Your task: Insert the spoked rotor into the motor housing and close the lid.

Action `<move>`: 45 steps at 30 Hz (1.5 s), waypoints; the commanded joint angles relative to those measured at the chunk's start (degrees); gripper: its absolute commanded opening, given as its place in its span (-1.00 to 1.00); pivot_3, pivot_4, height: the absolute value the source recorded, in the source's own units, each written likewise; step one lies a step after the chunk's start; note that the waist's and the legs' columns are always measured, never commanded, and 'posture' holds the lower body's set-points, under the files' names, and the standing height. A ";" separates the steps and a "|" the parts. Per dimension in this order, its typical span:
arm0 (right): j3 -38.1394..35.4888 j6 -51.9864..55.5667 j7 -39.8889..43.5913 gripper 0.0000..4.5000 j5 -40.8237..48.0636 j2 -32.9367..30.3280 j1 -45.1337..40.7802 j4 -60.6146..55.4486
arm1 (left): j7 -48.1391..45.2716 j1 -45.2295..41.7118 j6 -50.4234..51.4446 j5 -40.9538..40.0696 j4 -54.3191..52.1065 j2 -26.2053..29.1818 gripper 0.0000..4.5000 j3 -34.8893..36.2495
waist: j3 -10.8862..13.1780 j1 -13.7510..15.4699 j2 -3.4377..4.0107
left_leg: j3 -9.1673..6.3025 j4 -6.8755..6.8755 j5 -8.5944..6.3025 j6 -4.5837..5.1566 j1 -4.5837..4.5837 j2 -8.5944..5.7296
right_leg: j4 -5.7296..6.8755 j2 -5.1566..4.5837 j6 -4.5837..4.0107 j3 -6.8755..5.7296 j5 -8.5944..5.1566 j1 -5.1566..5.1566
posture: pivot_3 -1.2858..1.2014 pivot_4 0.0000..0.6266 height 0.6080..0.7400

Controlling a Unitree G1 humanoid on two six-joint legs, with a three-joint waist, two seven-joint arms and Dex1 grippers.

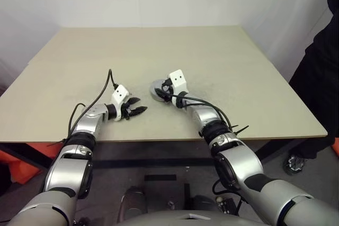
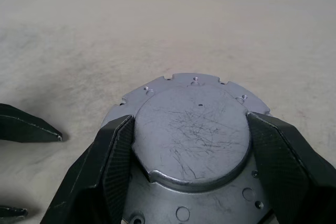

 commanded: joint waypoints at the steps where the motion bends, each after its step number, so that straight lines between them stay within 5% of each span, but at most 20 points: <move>1: -0.47 -0.70 -1.30 0.31 -0.61 -0.48 -0.80 1.43 | 0.20 -0.24 -0.05 -0.83 -2.33 0.46 0.33 0.33 | 0.00 0.03 0.01 | 0.00 0.00 0.01 -0.01 0.00 0.00 | 0.00 0.00 -0.02 0.00 0.01 0.00 | 0.03 -1.00 1.00; 22: 0.27 1.56 -0.31 0.31 -1.79 -1.40 -1.30 3.70 | 0.37 0.28 0.61 -1.08 -3.44 0.17 0.33 0.16 | 0.02 0.09 0.04 | 0.02 0.00 0.06 -0.09 -0.01 0.05 | -0.01 0.01 -0.13 0.00 0.09 -0.01 | 0.03 -1.00 1.00; 29: 0.99 4.02 -0.60 0.31 -2.39 -1.92 -0.63 4.18 | 4.62 -3.34 7.52 -6.97 -3.93 -2.82 0.33 5.10 | 0.01 0.16 0.05 | 0.03 0.00 0.05 -0.08 0.06 0.04 | -0.01 0.00 -0.13 0.00 0.08 0.06 | 0.03 -1.00 1.00; 37: 1.24 4.23 -0.78 0.31 -2.46 -2.29 -0.75 4.11 | 7.87 -9.21 14.46 -10.98 -2.18 -5.69 -0.68 8.42 | 0.01 0.17 0.06 | 0.03 0.00 0.06 -0.09 0.07 0.02 | -0.03 0.00 -0.13 0.00 0.09 0.08 | 0.03 -1.00 1.00; 45: 1.22 4.62 -1.12 0.31 -2.41 -2.51 -0.69 3.22 | 11.01 -11.81 21.94 -9.66 -0.06 -8.45 -0.68 6.72 | 0.01 0.18 0.06 | 0.03 -0.01 0.05 -0.08 0.08 0.00 | -0.05 0.00 -0.13 0.00 0.09 0.10 | 0.03 -1.00 1.00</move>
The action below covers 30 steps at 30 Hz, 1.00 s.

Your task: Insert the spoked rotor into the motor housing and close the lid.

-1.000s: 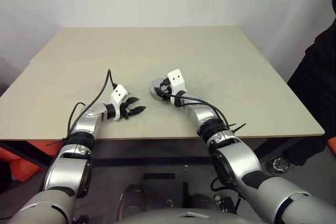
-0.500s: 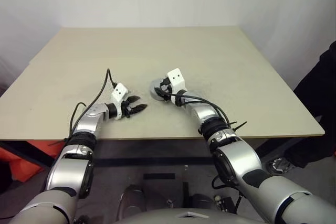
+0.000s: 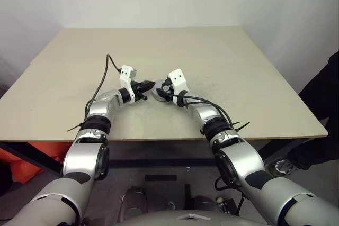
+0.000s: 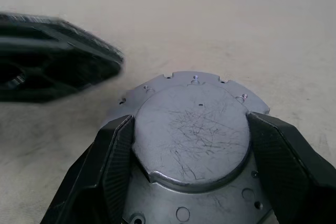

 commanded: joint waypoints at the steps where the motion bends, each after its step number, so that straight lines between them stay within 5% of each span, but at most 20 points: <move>1: -0.13 2.96 -0.98 0.31 -1.10 -1.42 0.97 1.47 | 2.95 -1.42 2.97 1.25 0.24 0.03 -0.68 -0.90 | 0.00 0.02 0.00 | 0.00 0.00 0.00 0.00 0.00 0.00 | 0.00 0.00 0.00 0.00 0.00 0.00 | 0.03 -1.00 1.00; 7: -1.33 4.24 -1.42 0.31 -0.03 -1.80 0.77 0.06 | 8.84 -0.14 2.91 4.61 3.16 0.81 -0.68 -2.22 | 0.01 0.15 0.05 | -0.03 -0.01 -0.05 0.09 0.16 -0.05 | -0.05 -0.03 0.01 0.00 0.00 0.24 | 0.03 -1.00 1.00; 14: -1.55 4.90 -1.59 0.31 0.27 -1.89 0.38 -1.48 | 7.43 1.09 4.39 2.86 1.34 0.55 -0.68 -1.23 | 0.02 0.17 0.07 | -0.01 -0.42 -0.12 0.20 0.81 -0.23 | -0.39 -0.14 0.05 0.01 -0.03 0.85 | 0.03 -1.00 1.00; 30: -0.75 6.06 -0.31 0.31 -0.17 -2.00 1.37 -0.45 | 5.24 0.64 4.23 -0.53 -1.20 -0.41 -0.68 0.91 | 0.05 0.17 0.11 | -0.01 -0.50 -0.12 0.20 0.79 -0.24 | -0.49 -0.14 0.05 0.01 -0.03 0.83 | 0.03 -1.00 1.00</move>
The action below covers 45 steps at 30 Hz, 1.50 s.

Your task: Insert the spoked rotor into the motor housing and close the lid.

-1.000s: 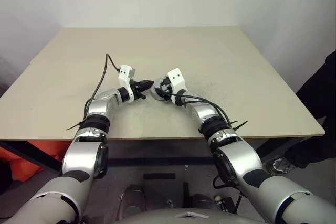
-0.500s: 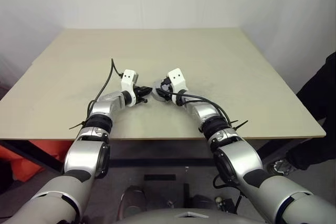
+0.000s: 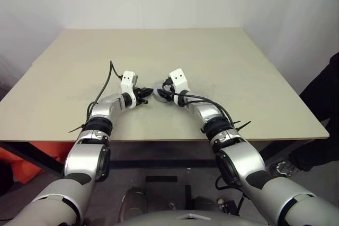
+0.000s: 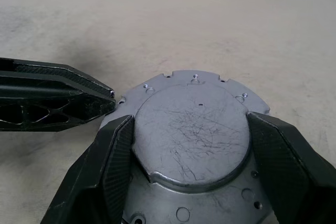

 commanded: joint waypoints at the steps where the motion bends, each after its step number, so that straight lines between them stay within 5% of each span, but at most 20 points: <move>1: -0.52 2.06 -0.72 0.31 -0.62 -1.45 1.34 1.51 | -0.88 -0.58 0.77 -1.63 -1.58 -0.49 -0.68 0.91 | 0.00 -0.01 0.00 | 0.00 0.00 0.00 0.00 0.00 0.00 | -0.01 0.00 0.00 0.00 0.00 0.00 | 0.03 -1.00 1.00; 14: -1.20 3.89 1.82 0.31 1.10 -1.48 1.71 -1.58 | 1.95 -1.48 1.49 2.02 2.50 -1.58 -0.68 -1.63 | 0.02 0.30 0.03 | -0.01 -0.10 -0.01 0.01 0.04 -0.11 | -0.15 -0.10 0.10 0.00 -0.05 0.10 | 0.03 -1.00 1.00; 18: -0.29 5.31 3.47 0.89 1.25 -1.88 4.04 -10.18 | 1.55 -1.32 1.58 2.06 2.41 -1.49 -0.69 -1.75 | 0.02 0.37 0.02 | -0.02 -0.26 -0.02 0.03 0.02 -0.19 | -0.38 -0.13 0.07 0.00 0.00 0.14 | 0.03 -1.00 1.00; 26: -7.60 21.61 5.39 0.89 11.97 -3.42 6.02 -34.72 | 0.62 -0.49 1.79 1.76 1.56 -1.84 -0.69 -1.87 | 0.09 0.46 0.03 | -0.01 -0.55 -0.04 0.09 -0.11 -0.32 | -0.54 -0.15 0.33 0.00 -0.10 0.00 | 0.03 -1.00 1.00; 33: -21.74 39.97 -5.61 0.89 19.07 -6.76 3.57 -27.30 | 0.29 -0.55 1.52 1.76 1.55 -2.16 -0.69 -1.86 | 0.08 0.70 0.02 | 0.00 -0.65 0.03 -0.03 -0.01 -0.44 | -0.60 -0.26 0.42 0.02 -0.17 0.10 | 0.03 -1.00 1.00; 45: -27.03 52.21 -7.54 0.89 26.38 -2.40 6.23 -25.20 | 0.48 -0.20 0.63 2.23 1.41 -1.81 -0.69 -2.04 | 0.02 0.97 0.12 | 0.06 -0.87 0.06 -0.08 0.10 -0.41 | -0.56 -0.22 0.63 0.01 -0.12 0.05 | 0.03 -1.00 1.00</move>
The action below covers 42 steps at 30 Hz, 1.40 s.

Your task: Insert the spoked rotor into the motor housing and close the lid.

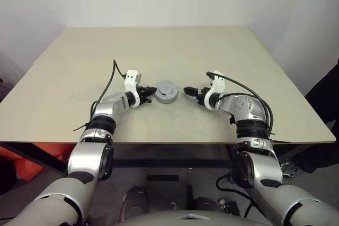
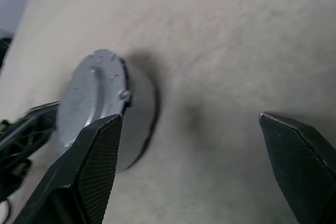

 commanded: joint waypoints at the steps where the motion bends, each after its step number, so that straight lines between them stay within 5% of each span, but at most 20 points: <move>1: -0.37 2.47 -0.18 0.89 3.41 3.15 -1.22 2.03 | 0.39 1.01 0.38 1.43 0.74 -0.25 -0.69 -1.54 | -0.01 -0.10 0.00 | 0.00 0.00 0.00 0.00 0.00 0.00 | 0.00 0.00 -0.04 0.00 -0.02 0.00 | 0.03 -1.00 1.00; 18: -6.73 -12.81 4.51 0.89 8.08 7.48 -13.17 26.14 | 0.67 1.89 -0.34 2.04 -0.15 0.52 -0.69 -1.85 | -0.01 -1.48 0.01 | 0.01 -0.04 0.24 -0.41 0.09 0.05 | 0.10 -0.01 -0.32 0.00 0.01 -0.03 | 0.03 -1.00 1.00; 32: -6.79 -17.39 6.20 0.89 7.92 10.14 -18.33 32.60 | 0.67 2.07 -0.88 2.61 -0.35 0.82 -0.69 -2.19 | 0.00 -0.62 0.02 | -0.04 -0.02 0.25 -0.38 -0.60 0.10 | 0.11 0.22 -0.48 -0.06 0.11 -0.74 | 0.03 -1.00 1.00; 35: -6.98 -20.87 3.78 0.65 6.98 9.66 -18.22 34.47 | 0.66 2.22 -0.89 2.61 -0.50 0.86 -0.69 -2.18 | 0.00 -0.54 0.02 | -0.06 0.08 0.24 -0.35 -0.91 0.09 | 0.12 0.21 -0.34 -0.06 0.20 -0.96 | 0.03 -1.00 1.00; 39: -6.70 -23.80 2.73 0.05 6.53 8.84 -18.39 35.34 | 0.64 2.39 -1.08 2.48 -0.59 0.87 -0.69 -1.94 | 0.00 -0.49 0.02 | -0.08 0.14 0.25 -0.34 -1.09 0.08 | 0.15 0.22 -0.32 -0.15 0.22 -1.06 | 0.03 -1.00 1.00; 42: -7.06 -24.37 2.61 0.05 7.13 8.29 -18.67 35.19 | 0.74 2.42 -1.32 1.92 -0.63 0.89 -0.69 -1.25 | 0.00 -0.04 0.02 | -0.09 0.18 0.25 -0.33 -1.10 0.09 | 0.15 0.22 -0.33 -0.15 0.21 -1.05 | 0.03 -1.00 1.00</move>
